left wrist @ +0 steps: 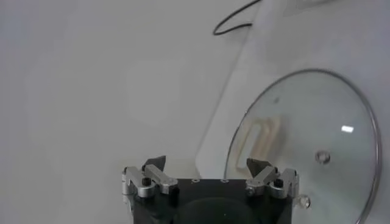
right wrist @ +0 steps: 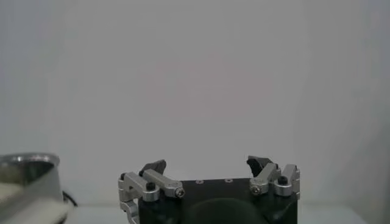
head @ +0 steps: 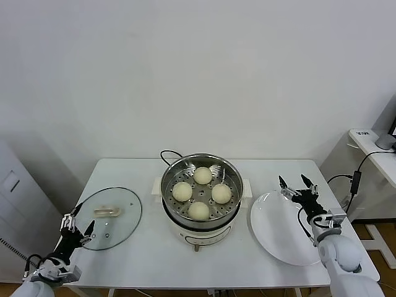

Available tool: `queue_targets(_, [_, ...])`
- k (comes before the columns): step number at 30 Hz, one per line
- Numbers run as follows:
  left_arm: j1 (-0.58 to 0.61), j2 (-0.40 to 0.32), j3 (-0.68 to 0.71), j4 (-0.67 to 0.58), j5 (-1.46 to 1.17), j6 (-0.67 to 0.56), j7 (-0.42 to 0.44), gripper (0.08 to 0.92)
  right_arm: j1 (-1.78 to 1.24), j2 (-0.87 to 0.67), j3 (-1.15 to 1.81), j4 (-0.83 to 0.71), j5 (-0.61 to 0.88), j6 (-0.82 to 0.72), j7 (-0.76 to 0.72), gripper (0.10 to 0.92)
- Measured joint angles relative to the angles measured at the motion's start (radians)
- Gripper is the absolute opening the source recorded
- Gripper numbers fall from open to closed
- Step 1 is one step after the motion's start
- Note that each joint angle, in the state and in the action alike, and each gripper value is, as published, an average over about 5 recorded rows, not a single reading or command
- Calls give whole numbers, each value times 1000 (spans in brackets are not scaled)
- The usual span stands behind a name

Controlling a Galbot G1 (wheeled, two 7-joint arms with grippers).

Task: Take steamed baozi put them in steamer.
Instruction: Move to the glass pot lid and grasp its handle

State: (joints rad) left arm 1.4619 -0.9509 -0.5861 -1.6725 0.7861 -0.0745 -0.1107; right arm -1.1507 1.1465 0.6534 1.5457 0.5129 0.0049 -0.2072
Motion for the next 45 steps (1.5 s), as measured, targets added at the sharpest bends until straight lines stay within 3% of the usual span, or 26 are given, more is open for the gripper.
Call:
queue_targets(16, [-83, -74, 4, 121, 345, -87, -80, 823, -43, 61, 46, -23, -36, 22, -24, 823])
queue_targets(41, [-283, -161, 40, 300, 509, -103, -114, 819, -60, 83, 74, -42, -56, 43, -48, 823])
queue_targets(45, [-302, -168, 40, 323, 513, -106, -115, 721, -61, 87, 77, -42, -57, 44, -51, 823])
